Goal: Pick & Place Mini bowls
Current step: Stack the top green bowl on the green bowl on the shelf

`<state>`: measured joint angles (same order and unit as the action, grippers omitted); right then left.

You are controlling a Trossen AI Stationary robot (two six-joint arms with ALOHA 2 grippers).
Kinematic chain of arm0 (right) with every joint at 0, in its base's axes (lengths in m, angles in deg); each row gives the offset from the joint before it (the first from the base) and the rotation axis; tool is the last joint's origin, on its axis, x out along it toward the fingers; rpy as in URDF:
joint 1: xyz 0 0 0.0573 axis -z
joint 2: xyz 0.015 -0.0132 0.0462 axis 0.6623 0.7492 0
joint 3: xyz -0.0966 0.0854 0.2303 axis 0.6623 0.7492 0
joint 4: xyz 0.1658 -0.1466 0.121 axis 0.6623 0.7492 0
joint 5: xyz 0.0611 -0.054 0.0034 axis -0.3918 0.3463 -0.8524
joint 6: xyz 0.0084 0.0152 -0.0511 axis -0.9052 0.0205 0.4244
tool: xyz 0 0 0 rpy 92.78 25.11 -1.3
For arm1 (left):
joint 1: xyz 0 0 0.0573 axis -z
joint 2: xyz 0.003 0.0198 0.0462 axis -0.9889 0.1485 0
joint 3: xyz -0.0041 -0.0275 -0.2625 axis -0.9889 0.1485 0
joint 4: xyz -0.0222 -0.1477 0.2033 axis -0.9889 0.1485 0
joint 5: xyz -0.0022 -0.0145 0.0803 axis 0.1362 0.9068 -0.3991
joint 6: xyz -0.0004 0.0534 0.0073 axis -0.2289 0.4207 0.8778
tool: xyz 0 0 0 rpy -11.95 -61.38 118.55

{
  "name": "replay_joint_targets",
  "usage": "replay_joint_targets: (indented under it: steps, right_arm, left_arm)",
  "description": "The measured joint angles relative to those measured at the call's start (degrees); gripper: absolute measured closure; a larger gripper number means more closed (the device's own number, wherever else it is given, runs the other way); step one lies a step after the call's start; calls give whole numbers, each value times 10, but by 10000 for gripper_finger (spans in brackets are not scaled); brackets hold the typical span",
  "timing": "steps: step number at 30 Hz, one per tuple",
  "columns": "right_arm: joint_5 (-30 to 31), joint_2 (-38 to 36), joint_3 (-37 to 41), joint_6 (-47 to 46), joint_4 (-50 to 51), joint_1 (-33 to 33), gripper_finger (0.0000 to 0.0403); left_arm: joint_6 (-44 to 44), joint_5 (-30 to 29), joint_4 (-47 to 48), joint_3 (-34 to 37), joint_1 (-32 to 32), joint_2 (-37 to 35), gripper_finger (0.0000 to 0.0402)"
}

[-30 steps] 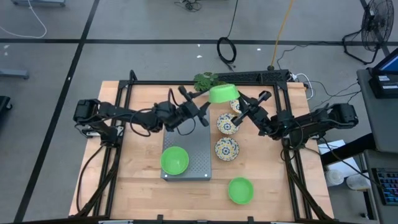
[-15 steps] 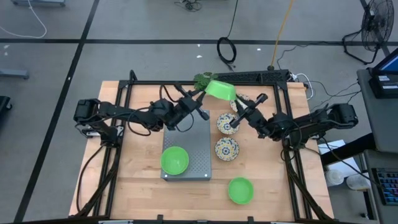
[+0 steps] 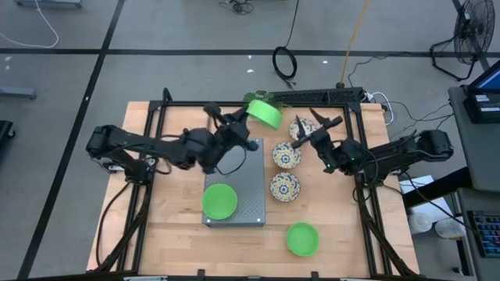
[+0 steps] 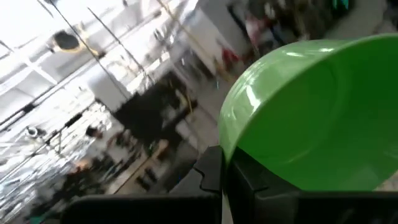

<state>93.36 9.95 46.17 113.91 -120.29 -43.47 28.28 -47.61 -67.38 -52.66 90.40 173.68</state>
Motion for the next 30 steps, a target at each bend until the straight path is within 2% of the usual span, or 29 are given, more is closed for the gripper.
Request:
replay_joint_targets:
  steps: [3,5,7,9,11,13,17,19,24,30]
  right_arm:
    - [25,-16,0,4,16,-13,173]
    - [29,-30,0,2,33,-22,175]
    - [25,-41,0,-10,43,-36,179]
    - [24,-50,0,-14,45,-48,184]
    - [25,-58,0,-12,45,-58,188]
    - [24,-65,0,-9,45,-68,192]
    - [23,-78,0,-10,44,-76,195]
    - [24,-83,0,-10,44,-79,195]
    - [24,-84,0,-18,47,-79,195]
    - [24,-84,0,-33,69,-79,197]
  left_arm:
    - [-144,-16,256,-65,11,-26,398]
    - [-286,30,435,-113,13,-39,398]
    - [-448,126,619,-163,4,-56,398]
    - [-585,244,759,-212,-13,-64,399]
    - [-678,361,871,-252,-36,-65,399]
    - [-734,464,963,-280,-45,-60,399]
    - [-738,622,1042,-291,-12,-36,399]
    - [-741,661,1044,-291,11,-15,399]
    - [-730,674,1056,-291,49,34,399]
    - [-727,673,1110,-291,39,78,399]
